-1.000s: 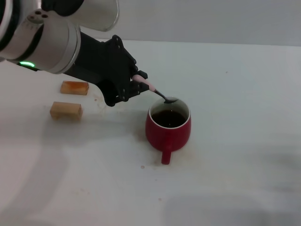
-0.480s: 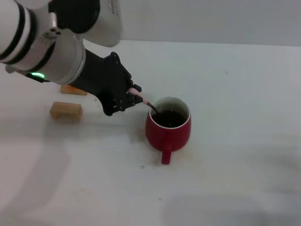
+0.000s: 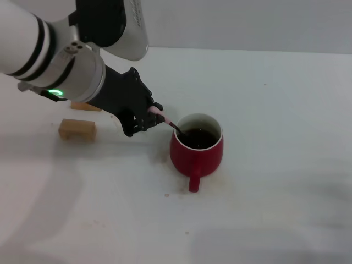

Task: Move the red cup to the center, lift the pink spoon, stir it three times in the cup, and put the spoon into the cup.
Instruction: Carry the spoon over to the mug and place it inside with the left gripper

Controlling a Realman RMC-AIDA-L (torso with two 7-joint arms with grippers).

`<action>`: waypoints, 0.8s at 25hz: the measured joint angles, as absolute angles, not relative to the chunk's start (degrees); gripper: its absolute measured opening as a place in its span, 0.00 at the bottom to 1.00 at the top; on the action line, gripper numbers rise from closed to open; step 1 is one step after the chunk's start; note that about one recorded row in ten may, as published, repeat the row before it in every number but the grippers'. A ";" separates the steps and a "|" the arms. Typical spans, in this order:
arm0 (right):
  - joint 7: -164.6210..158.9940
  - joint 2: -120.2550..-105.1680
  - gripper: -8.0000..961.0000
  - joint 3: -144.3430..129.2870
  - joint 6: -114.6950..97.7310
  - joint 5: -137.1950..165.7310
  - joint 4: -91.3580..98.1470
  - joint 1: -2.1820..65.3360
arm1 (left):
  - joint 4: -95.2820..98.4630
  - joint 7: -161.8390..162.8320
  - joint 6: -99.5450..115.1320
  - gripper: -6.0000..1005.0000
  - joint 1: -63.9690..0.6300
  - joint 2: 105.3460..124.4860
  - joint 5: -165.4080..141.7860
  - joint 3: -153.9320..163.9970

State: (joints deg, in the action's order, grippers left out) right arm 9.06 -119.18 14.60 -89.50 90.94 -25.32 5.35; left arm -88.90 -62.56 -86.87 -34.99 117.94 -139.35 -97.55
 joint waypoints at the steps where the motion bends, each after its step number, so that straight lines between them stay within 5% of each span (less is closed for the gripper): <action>1: 9.06 -119.18 0.01 14.43 -89.74 90.94 -25.31 5.33 | -88.19 -62.71 -86.63 0.22 -35.26 117.95 -139.33 -97.54; 20: 9.06 -119.09 0.01 12.95 -90.78 91.07 -25.11 4.53 | -90.28 -62.42 -82.81 0.23 -32.21 118.37 -133.11 -88.53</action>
State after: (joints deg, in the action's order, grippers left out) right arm 9.06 -119.09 12.95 -90.78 91.07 -25.11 4.53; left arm -90.28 -62.42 -82.81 -32.21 118.37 -133.11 -88.53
